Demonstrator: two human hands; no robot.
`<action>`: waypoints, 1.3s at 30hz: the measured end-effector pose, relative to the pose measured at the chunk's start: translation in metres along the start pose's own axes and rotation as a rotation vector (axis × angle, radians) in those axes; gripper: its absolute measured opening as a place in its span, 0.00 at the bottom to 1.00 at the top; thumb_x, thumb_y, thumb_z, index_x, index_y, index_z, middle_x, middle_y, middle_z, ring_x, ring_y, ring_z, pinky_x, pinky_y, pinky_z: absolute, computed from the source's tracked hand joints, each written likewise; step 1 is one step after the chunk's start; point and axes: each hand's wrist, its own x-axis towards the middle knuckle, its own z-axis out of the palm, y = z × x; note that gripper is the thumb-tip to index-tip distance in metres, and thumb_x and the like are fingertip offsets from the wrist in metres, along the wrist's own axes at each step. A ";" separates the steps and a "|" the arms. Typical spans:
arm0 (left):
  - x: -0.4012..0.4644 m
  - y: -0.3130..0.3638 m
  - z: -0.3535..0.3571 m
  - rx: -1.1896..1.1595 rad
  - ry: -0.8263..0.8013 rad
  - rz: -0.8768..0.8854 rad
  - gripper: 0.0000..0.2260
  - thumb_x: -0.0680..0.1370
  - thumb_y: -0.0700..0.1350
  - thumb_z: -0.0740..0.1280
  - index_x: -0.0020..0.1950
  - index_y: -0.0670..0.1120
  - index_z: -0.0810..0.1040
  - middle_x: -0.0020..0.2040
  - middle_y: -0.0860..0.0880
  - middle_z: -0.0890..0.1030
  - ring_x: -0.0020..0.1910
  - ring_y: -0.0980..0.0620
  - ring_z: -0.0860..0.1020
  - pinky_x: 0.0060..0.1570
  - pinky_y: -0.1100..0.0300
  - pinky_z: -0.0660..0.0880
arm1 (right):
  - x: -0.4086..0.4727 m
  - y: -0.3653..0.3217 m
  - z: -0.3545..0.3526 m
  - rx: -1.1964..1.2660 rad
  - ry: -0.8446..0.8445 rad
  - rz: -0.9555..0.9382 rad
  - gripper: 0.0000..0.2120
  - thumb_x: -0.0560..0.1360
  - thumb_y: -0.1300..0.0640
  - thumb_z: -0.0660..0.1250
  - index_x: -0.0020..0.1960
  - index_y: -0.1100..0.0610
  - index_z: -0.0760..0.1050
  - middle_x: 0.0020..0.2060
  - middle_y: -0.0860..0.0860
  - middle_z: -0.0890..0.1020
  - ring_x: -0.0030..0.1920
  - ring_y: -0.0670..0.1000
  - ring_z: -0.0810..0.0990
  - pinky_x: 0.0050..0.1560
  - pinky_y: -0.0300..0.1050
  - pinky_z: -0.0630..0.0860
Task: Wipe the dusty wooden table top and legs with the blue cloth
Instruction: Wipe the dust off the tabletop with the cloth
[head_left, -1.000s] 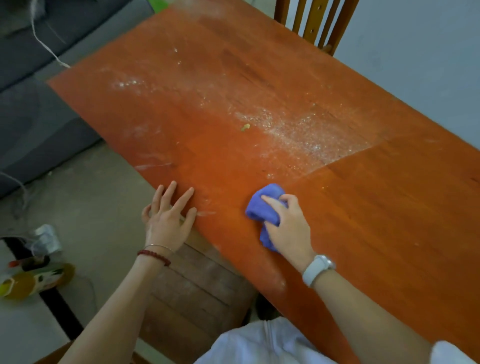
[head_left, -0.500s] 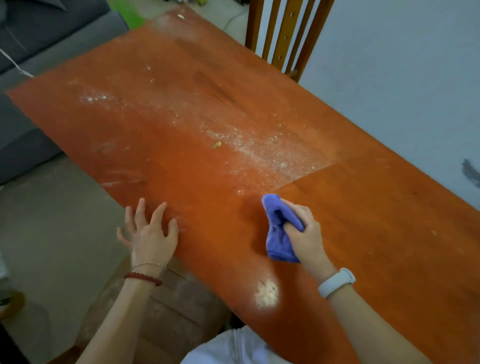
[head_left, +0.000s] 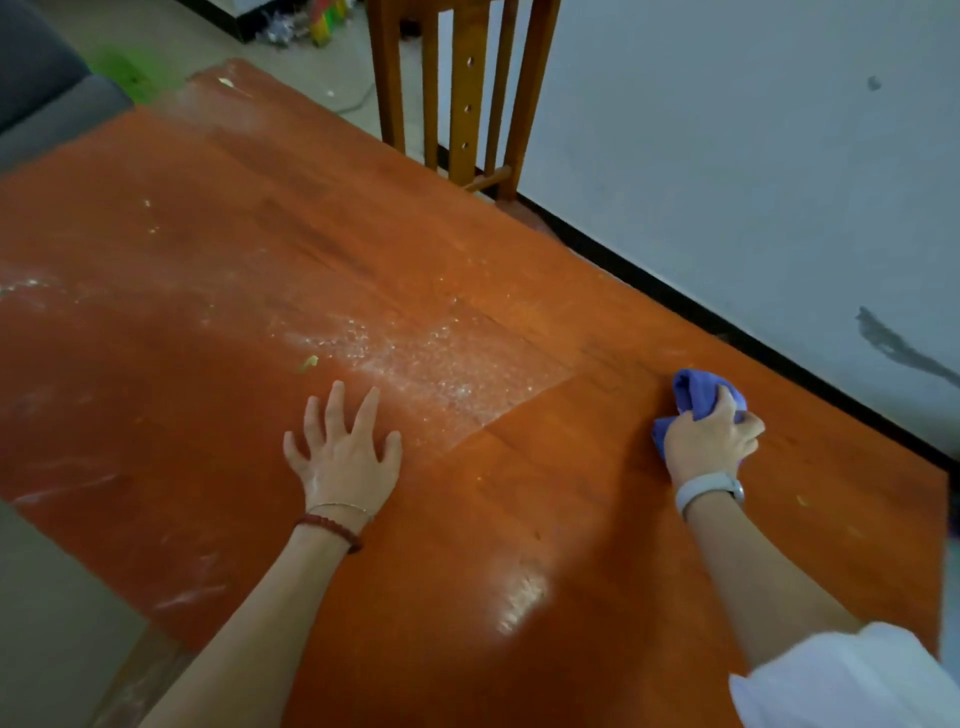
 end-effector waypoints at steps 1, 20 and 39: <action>0.006 0.004 0.003 0.005 0.001 -0.003 0.24 0.77 0.55 0.56 0.73 0.58 0.55 0.76 0.49 0.48 0.75 0.45 0.43 0.70 0.39 0.44 | 0.010 -0.004 0.006 -0.027 -0.004 0.023 0.24 0.75 0.59 0.58 0.70 0.52 0.61 0.68 0.60 0.60 0.64 0.64 0.62 0.60 0.58 0.65; 0.026 -0.007 0.019 0.122 0.097 0.004 0.23 0.73 0.60 0.52 0.68 0.61 0.64 0.74 0.51 0.59 0.73 0.47 0.52 0.66 0.43 0.51 | -0.005 -0.084 0.075 -0.047 -0.530 -0.929 0.21 0.70 0.55 0.61 0.62 0.48 0.74 0.62 0.53 0.72 0.60 0.58 0.71 0.56 0.50 0.72; 0.023 -0.026 -0.007 -0.067 0.062 0.105 0.17 0.78 0.49 0.59 0.67 0.57 0.69 0.73 0.51 0.62 0.72 0.47 0.55 0.67 0.45 0.52 | -0.072 -0.085 0.087 -0.154 -0.379 -0.925 0.19 0.71 0.55 0.63 0.62 0.47 0.73 0.60 0.53 0.73 0.55 0.58 0.73 0.43 0.50 0.75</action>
